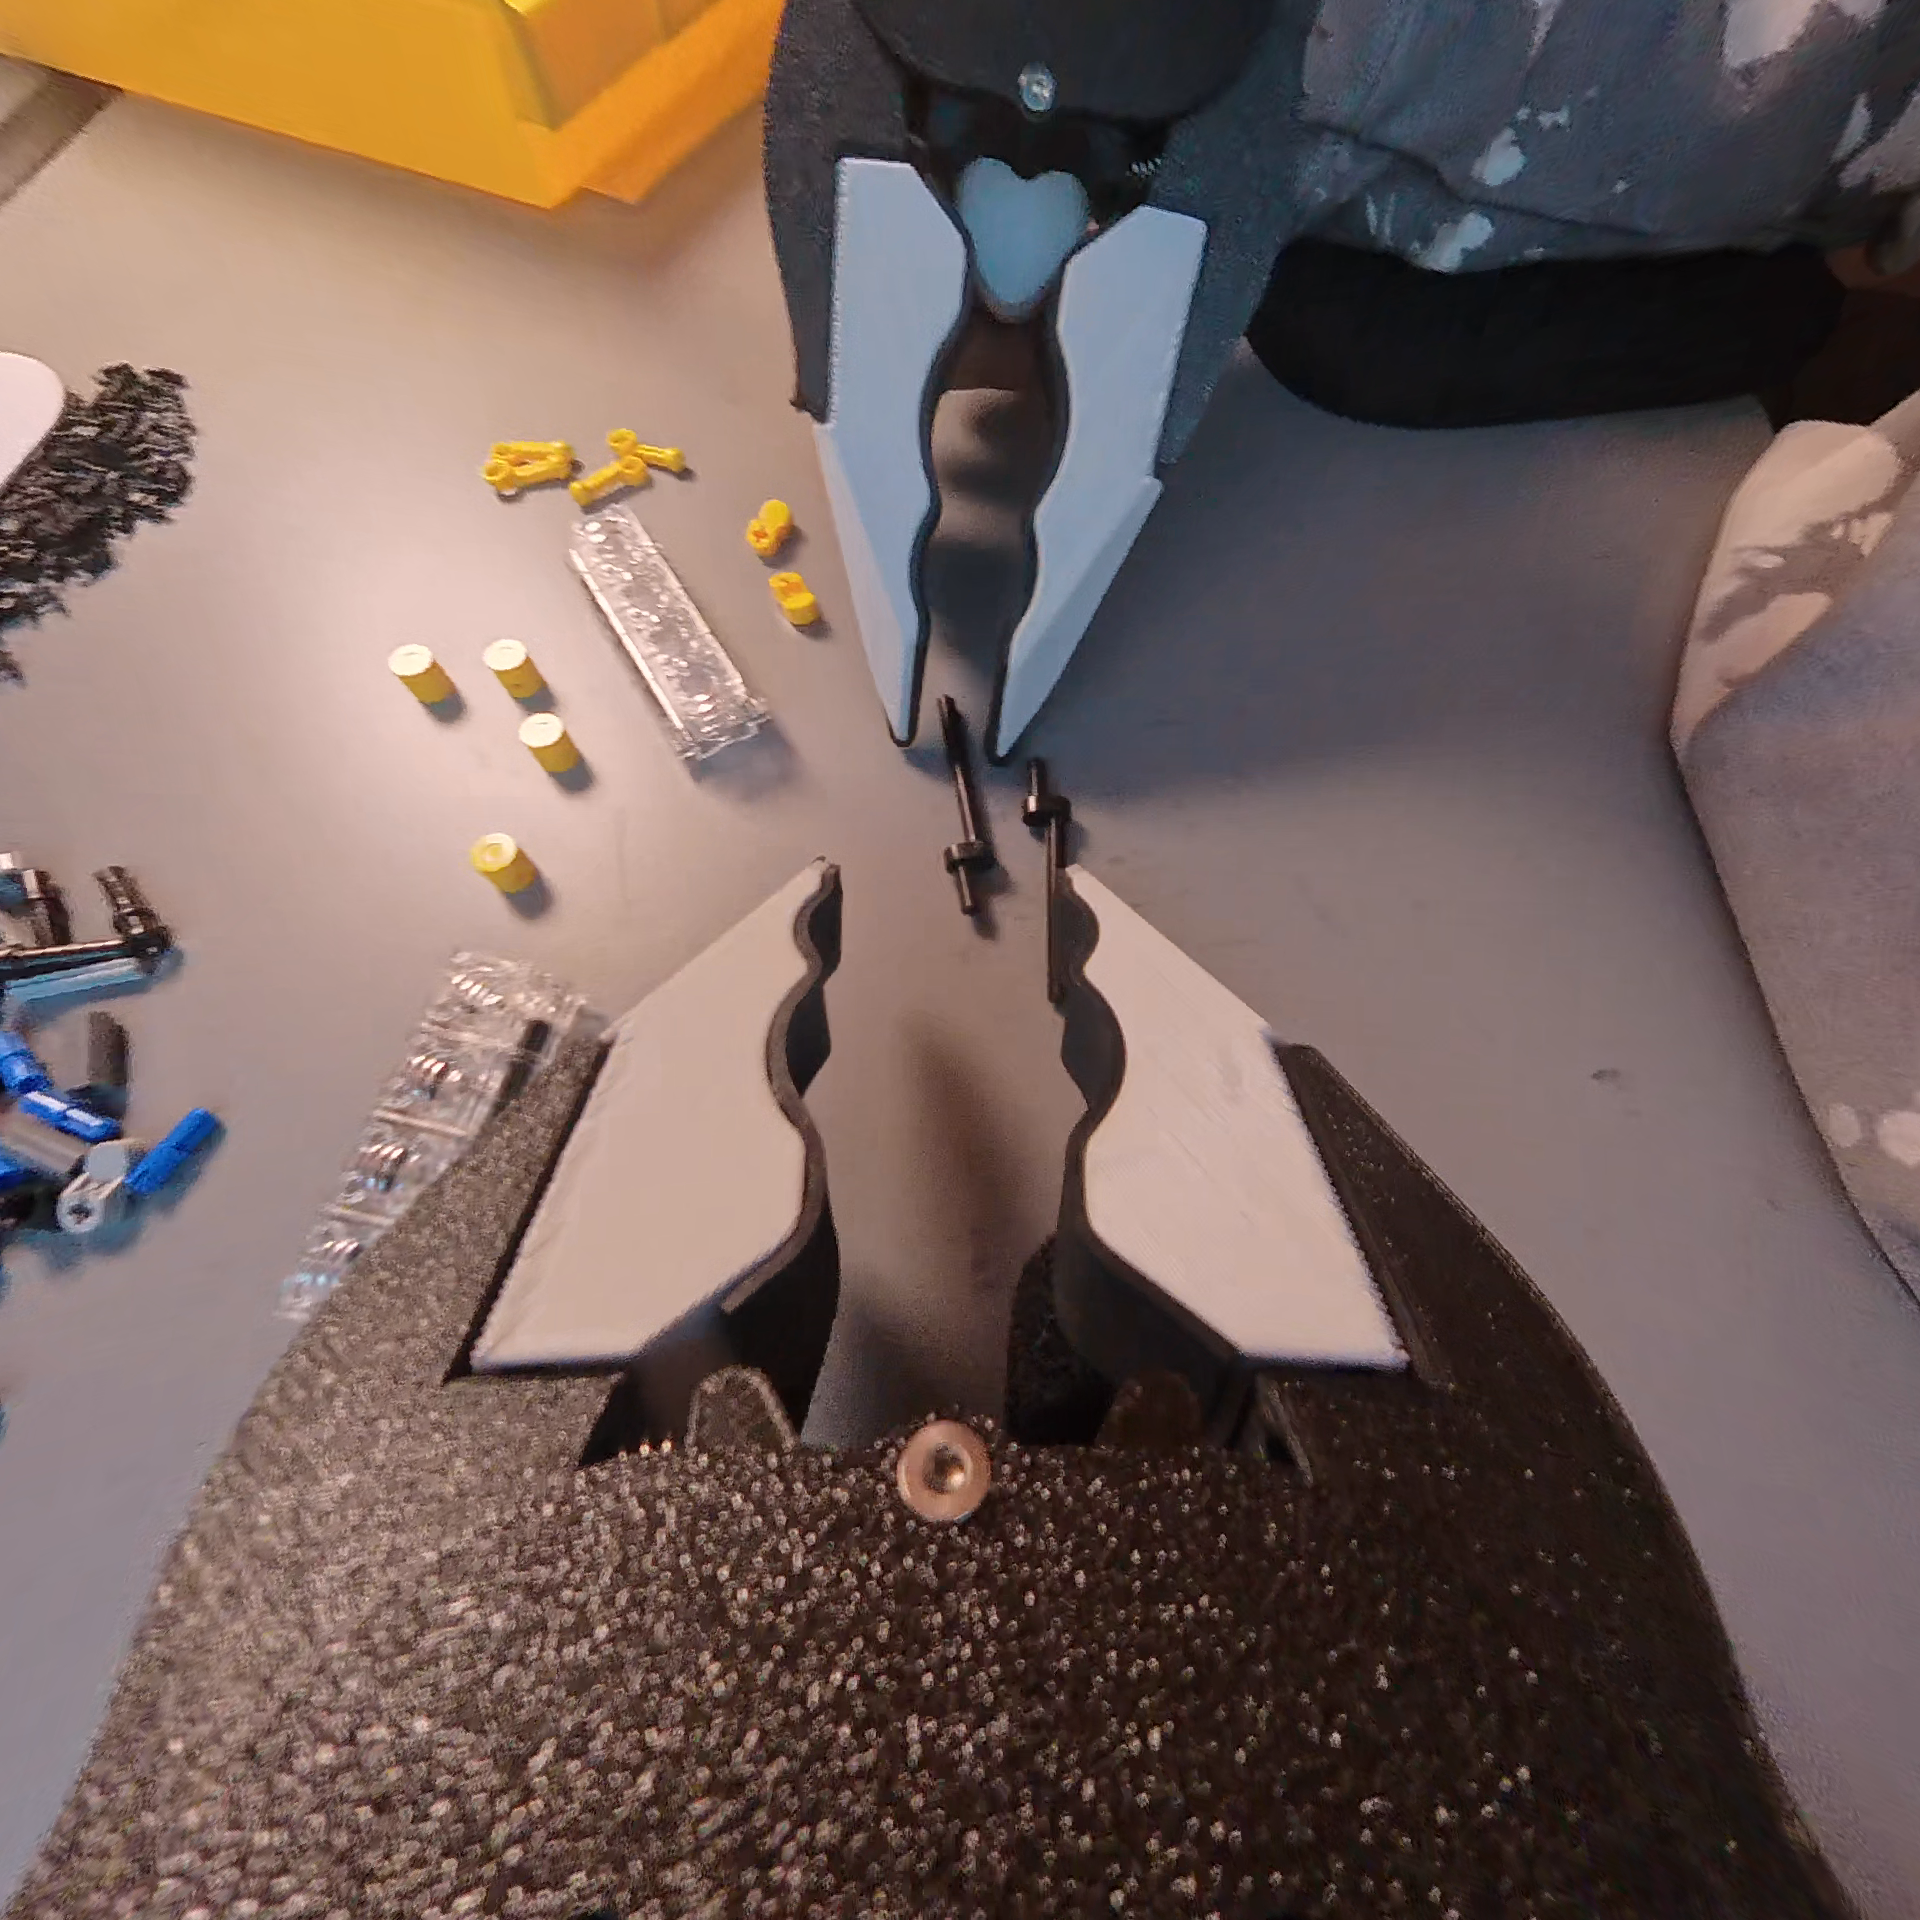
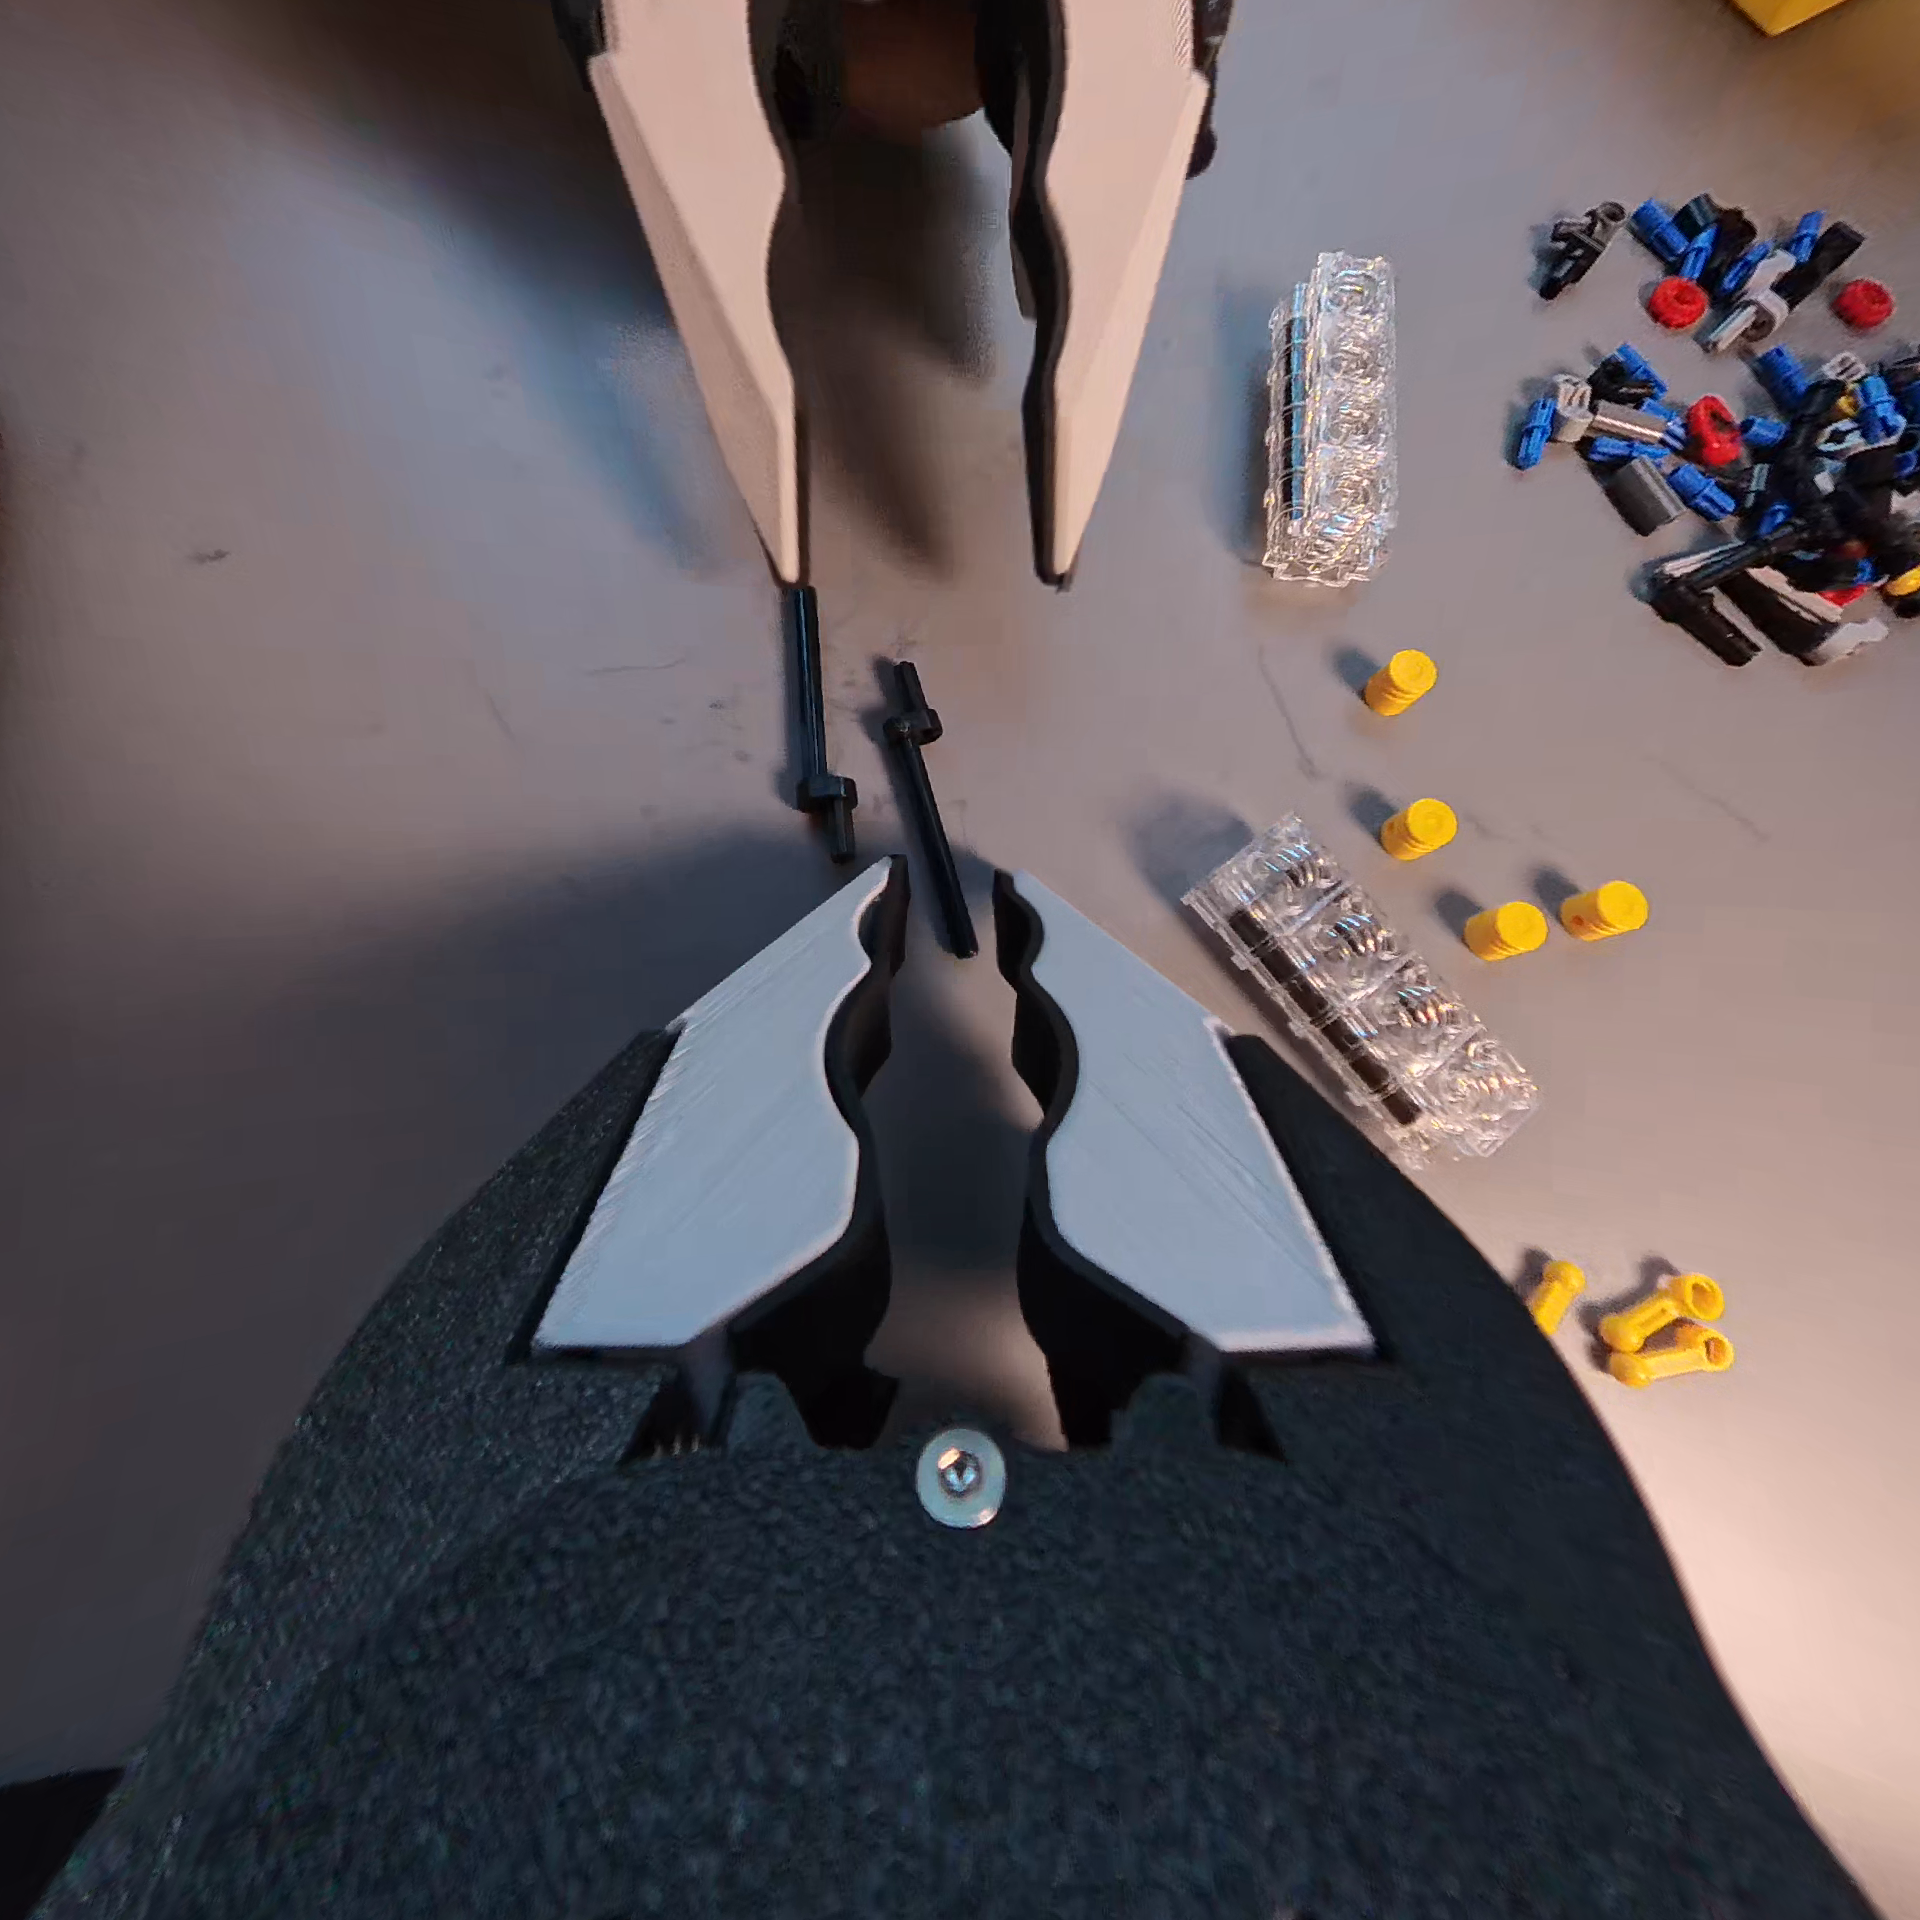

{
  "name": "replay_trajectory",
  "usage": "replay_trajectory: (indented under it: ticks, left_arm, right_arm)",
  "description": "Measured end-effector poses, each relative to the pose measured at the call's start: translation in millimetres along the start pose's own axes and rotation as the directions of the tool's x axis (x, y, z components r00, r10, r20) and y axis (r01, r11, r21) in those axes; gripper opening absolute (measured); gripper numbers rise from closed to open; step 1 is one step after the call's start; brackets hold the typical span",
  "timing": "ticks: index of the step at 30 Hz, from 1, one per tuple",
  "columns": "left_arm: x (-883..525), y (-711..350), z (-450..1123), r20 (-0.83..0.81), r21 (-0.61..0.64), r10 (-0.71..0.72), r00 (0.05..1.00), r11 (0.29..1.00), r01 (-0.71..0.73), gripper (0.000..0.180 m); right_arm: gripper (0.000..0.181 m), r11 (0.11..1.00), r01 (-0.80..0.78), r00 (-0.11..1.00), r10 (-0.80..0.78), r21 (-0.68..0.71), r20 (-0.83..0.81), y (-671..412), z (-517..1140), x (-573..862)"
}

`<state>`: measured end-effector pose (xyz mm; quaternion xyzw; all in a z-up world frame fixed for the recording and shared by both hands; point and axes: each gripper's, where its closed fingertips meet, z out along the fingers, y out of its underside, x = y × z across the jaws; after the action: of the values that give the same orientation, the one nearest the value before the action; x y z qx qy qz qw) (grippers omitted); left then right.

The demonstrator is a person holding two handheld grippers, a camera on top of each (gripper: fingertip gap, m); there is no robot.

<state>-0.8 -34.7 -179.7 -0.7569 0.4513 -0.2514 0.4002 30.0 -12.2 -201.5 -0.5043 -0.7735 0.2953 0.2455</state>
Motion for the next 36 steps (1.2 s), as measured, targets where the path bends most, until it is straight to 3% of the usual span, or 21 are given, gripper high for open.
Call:
replay_trajectory:
  ticks: [3,8,17,36]
  left_arm:
    - [16,4,5,-0.071,-0.028,0.031,0.997,0.999,-0.033,0.038]
    - [24,14,13,-0.089,-0.101,0.068,0.994,0.992,-0.077,0.033]
    - [27,23,9,-0.119,-0.149,0.076,0.990,0.984,-0.094,0.002]
    - [-10,43,-23,-0.031,-0.168,0.009,0.999,0.986,-0.014,0.009]
  right_arm:
    - [0.004,1.000,-0.027,0.999,0.027,-0.010,0.026,1,0,-3]
    - [0.004,0.998,-0.041,0.998,0.043,-0.039,0.055,14,-13,-3]
    - [0.003,0.991,-0.107,0.990,0.113,-0.081,0.083,38,-37,-2]
    - [0.008,0.993,-0.107,0.991,0.111,-0.054,0.078,34,-33,-1]
